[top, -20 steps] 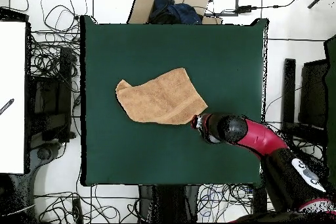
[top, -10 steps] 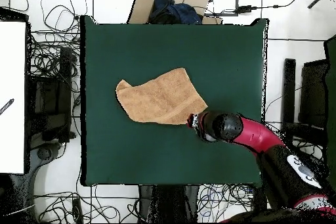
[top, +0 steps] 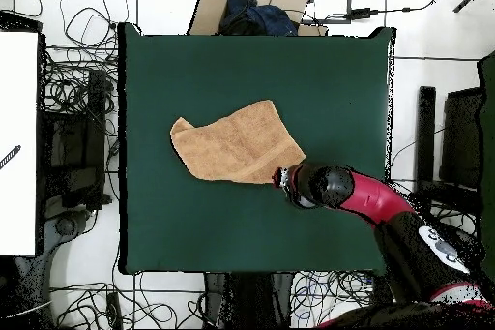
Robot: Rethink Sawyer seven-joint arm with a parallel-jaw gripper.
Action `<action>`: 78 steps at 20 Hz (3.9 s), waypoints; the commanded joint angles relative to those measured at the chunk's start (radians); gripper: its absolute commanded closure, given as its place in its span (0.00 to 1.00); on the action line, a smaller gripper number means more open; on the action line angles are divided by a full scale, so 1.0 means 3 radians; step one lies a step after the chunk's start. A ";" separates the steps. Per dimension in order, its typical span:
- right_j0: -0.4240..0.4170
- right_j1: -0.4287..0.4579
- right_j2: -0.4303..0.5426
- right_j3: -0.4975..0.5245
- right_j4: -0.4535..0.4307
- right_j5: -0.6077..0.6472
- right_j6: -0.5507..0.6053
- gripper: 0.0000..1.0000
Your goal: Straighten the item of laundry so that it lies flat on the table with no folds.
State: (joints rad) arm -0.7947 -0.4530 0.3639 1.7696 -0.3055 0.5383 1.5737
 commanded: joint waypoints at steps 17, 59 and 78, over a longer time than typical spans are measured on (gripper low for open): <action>0.0038 0.0409 0.0177 -0.0296 -0.0079 0.0078 -0.0080 0.00; 0.0619 0.0531 -0.0279 -0.0367 -0.0104 -0.0569 0.0398 0.00; 0.0622 0.0517 -0.0289 -0.0336 -0.0101 -0.0639 0.0380 1.00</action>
State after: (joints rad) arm -0.6336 -0.3960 0.2400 1.6839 -0.3110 0.5141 1.5737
